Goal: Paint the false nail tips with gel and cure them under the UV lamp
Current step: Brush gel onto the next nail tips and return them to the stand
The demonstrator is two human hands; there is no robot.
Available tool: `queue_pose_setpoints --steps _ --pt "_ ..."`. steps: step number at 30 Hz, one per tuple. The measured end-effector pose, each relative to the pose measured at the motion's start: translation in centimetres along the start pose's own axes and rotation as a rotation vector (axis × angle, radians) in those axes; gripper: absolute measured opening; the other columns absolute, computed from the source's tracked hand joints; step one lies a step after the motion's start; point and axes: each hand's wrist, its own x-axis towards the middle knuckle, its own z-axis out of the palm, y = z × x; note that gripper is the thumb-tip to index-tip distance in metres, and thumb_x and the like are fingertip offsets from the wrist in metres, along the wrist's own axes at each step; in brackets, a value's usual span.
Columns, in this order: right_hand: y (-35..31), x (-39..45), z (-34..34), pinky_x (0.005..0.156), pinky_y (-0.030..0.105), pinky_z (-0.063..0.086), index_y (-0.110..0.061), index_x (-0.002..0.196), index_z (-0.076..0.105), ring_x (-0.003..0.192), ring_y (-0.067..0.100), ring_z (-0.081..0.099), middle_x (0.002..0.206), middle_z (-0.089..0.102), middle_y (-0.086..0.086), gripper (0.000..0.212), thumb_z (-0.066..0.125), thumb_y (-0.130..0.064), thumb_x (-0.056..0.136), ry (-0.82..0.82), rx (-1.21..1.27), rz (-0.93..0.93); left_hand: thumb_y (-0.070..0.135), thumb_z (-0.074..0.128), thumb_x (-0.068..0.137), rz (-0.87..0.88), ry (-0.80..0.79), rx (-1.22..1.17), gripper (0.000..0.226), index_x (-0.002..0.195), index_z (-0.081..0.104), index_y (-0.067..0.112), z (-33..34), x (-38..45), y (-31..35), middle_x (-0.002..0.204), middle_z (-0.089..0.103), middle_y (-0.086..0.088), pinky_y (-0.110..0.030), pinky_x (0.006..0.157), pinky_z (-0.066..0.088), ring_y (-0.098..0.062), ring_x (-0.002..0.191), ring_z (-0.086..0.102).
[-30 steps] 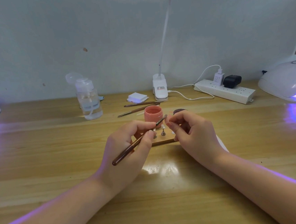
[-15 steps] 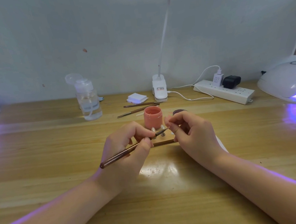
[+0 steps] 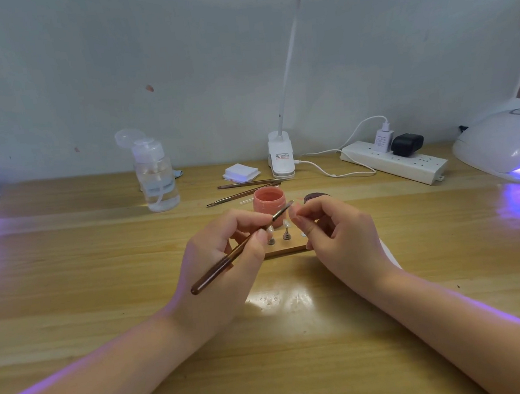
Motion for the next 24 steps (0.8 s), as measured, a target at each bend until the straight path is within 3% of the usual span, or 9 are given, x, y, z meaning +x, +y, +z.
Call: queue_pose_setpoints --steps 2,5,9,13,16,20,24 --pt "0.03 0.01 -0.03 0.066 0.039 0.052 -0.008 0.094 0.07 0.066 0.02 0.064 0.076 0.067 -0.001 0.006 0.068 -0.009 0.089 0.001 -0.006 -0.007 0.022 0.06 0.084 -0.009 -0.027 0.012 0.014 0.093 0.068 0.028 0.02 -0.03 0.0 0.085 0.071 0.011 -0.016 0.069 0.048 -0.012 0.079 0.064" --pt "0.03 0.01 -0.05 0.066 0.039 0.052 -0.007 0.093 0.07 0.066 0.02 0.064 0.075 0.066 -0.002 0.006 0.067 -0.008 0.089 0.006 -0.011 -0.006 0.03 0.055 0.079 0.018 -0.033 0.004 0.017 0.087 0.068 0.023 -0.18 -0.18 0.1 0.081 0.069 0.007 -0.024 0.066 0.048 -0.015 0.073 0.061" --pt "0.02 0.04 0.0 0.064 0.039 0.052 -0.008 0.094 0.07 0.066 0.019 0.063 0.075 0.066 -0.001 0.006 0.068 -0.01 0.089 -0.003 -0.002 -0.01 0.026 0.06 0.084 -0.027 0.0 -0.028 0.014 0.094 0.069 0.025 -0.02 -0.06 0.15 0.085 0.071 0.009 -0.016 0.071 0.047 -0.01 0.08 0.064" --pt "0.02 0.03 0.02 0.065 0.043 0.052 -0.007 0.093 0.07 0.064 0.021 0.063 0.074 0.067 0.001 0.007 0.068 -0.011 0.089 0.006 0.022 0.003 0.029 0.055 0.078 0.022 -0.056 -0.012 0.019 0.085 0.069 0.017 -0.15 -0.15 0.09 0.076 0.069 0.006 -0.017 0.067 0.044 -0.008 0.071 0.059" --pt "-0.04 0.02 0.03 0.062 0.047 0.051 -0.006 0.093 0.07 0.063 0.025 0.062 0.072 0.066 0.003 0.01 0.067 -0.014 0.089 -0.002 0.054 0.007 0.03 0.052 0.081 0.017 0.008 -0.064 0.02 0.088 0.067 0.019 -0.25 -0.12 -0.02 0.078 0.07 0.006 -0.023 0.069 0.048 -0.011 0.076 0.064" --pt "0.01 0.01 -0.05 0.062 0.051 0.051 -0.006 0.096 0.07 0.063 0.029 0.062 0.074 0.067 0.007 0.009 0.067 -0.011 0.089 -0.008 0.097 0.03 0.022 0.057 0.087 -0.08 0.04 -0.119 0.014 0.096 0.068 0.025 0.01 0.06 -0.14 0.088 0.073 0.006 -0.016 0.072 0.05 -0.01 0.086 0.067" --pt "0.03 0.03 -0.07 0.063 0.05 0.052 -0.005 0.096 0.07 0.064 0.029 0.063 0.075 0.067 0.008 0.009 0.067 -0.009 0.089 -0.015 0.105 0.039 0.03 0.056 0.08 -0.049 -0.013 -0.12 0.02 0.089 0.068 0.018 -0.11 -0.13 -0.1 0.079 0.072 0.002 -0.017 0.073 0.049 -0.01 0.079 0.068"
